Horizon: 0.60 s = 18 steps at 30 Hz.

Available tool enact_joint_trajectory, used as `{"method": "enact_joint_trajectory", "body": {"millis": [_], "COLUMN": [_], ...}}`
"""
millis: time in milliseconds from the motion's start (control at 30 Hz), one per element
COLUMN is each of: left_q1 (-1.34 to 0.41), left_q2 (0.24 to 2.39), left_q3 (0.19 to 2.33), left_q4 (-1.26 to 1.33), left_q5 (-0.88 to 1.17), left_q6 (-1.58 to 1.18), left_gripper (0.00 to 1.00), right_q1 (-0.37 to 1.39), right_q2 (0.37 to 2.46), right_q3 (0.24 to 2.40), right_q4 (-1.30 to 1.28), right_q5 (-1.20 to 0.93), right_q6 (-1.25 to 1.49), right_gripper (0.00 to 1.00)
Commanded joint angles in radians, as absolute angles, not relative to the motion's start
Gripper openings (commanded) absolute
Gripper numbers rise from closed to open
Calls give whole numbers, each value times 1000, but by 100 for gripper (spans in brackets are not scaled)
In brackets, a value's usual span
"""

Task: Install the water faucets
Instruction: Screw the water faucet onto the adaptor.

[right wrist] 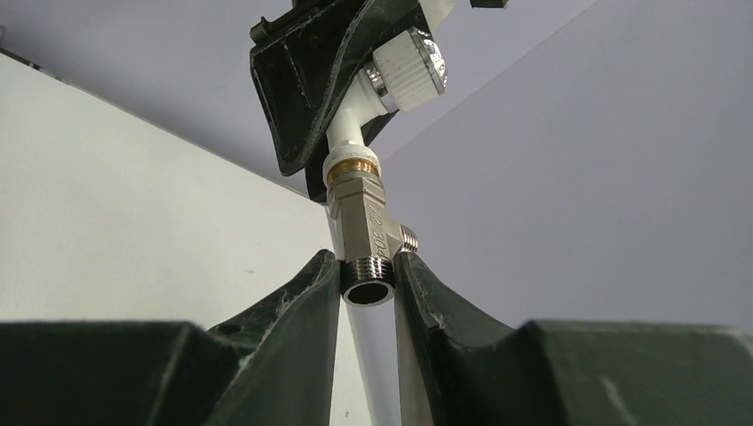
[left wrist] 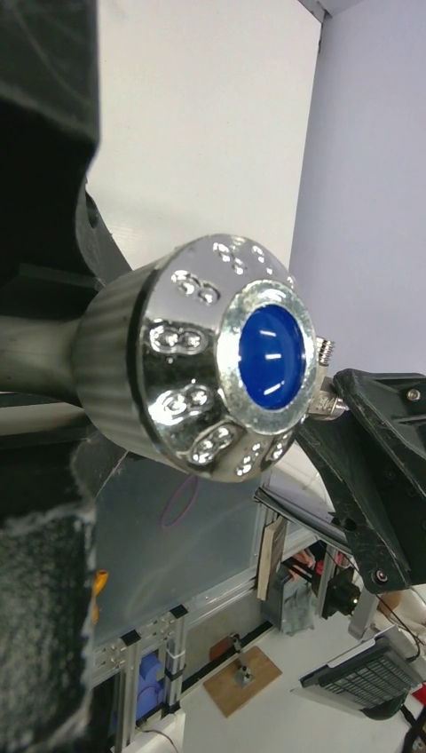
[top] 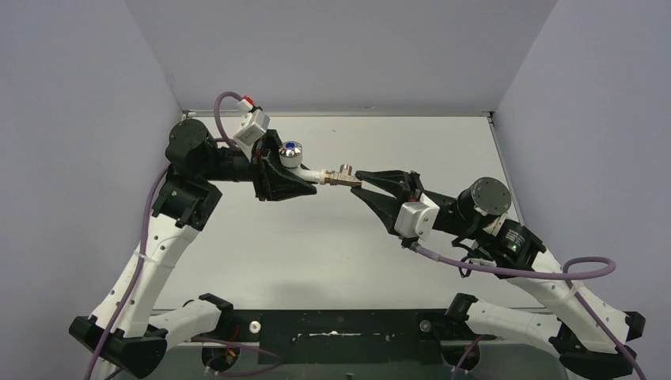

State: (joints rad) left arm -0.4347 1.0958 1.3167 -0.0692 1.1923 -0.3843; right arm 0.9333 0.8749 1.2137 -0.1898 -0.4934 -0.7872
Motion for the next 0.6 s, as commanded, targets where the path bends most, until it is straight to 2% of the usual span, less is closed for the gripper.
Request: {"method": "enact_joint_trajectory", "body": {"millis": [0, 67, 367, 567], "left_q1": [-439, -439, -439, -439], "left_q2": [1091, 1096, 1100, 1093], "left_q3": [1351, 1355, 1362, 1372], "left_q4": [-51, -55, -59, -91], "left_q5": [1233, 1236, 1254, 1265], "left_q6": [-352, -346, -332, -290], "left_gripper": [0, 0, 0, 0], "right_q1": [937, 937, 938, 938], "right_q2": [865, 863, 847, 856], "right_q3": [1193, 1189, 1137, 1152], "right_q4": [-63, -46, 58, 37], "right_q5": [-410, -404, -390, -354], "right_q6": [-652, -599, -273, -98], "right_gripper": [3, 0, 0, 0]}}
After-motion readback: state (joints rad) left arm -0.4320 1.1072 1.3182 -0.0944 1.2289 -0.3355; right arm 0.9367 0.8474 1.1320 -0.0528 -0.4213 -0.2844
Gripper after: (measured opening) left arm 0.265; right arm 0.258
